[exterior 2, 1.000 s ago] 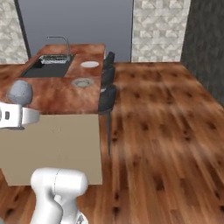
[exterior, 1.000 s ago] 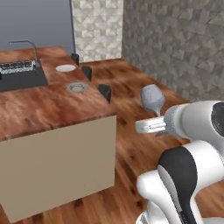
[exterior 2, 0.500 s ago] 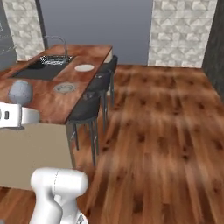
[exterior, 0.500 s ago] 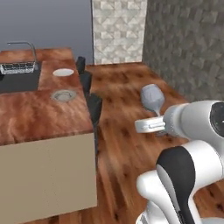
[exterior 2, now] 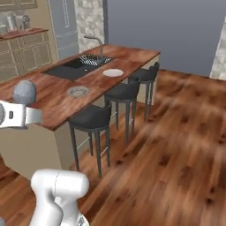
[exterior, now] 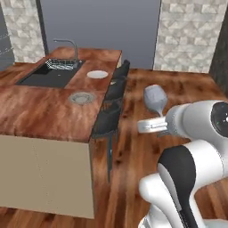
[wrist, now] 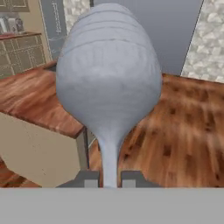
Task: Retrieve the wine glasses from the counter and place one next to each plate.
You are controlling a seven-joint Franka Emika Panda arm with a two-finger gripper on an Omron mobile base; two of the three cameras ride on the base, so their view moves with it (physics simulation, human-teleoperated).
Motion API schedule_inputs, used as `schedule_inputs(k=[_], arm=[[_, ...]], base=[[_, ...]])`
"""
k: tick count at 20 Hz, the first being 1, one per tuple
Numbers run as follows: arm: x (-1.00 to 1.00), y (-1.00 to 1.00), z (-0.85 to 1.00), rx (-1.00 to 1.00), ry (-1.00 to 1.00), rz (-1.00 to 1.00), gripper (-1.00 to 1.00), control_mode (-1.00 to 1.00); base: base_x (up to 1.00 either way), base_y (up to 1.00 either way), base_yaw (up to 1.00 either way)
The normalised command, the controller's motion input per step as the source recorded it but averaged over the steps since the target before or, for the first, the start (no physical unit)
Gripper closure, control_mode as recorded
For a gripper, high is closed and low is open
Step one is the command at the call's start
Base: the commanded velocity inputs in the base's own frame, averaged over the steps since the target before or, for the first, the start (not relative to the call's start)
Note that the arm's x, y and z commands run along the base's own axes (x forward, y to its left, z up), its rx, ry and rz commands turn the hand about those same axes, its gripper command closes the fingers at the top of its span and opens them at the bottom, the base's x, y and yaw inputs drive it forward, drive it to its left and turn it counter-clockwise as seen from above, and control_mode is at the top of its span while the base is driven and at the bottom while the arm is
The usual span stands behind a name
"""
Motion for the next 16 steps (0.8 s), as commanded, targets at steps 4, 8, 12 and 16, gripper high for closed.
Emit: schedule_inputs(k=[4,8,12,16], arm=[[0.00,0.00,0.00,0.00,0.00,0.00,1.00,1.00],[0.00,0.00,0.00,0.00,0.00,0.00,1.00,1.00],[0.00,0.00,0.00,0.00,0.00,0.00,1.00,1.00],[0.00,0.00,0.00,0.00,0.00,0.00,1.00,1.00]], base=[[0.07,-0.51,0.85],[0.01,-0.38,0.91],[0.00,-0.38,0.92],[0.00,-0.22,0.98]])
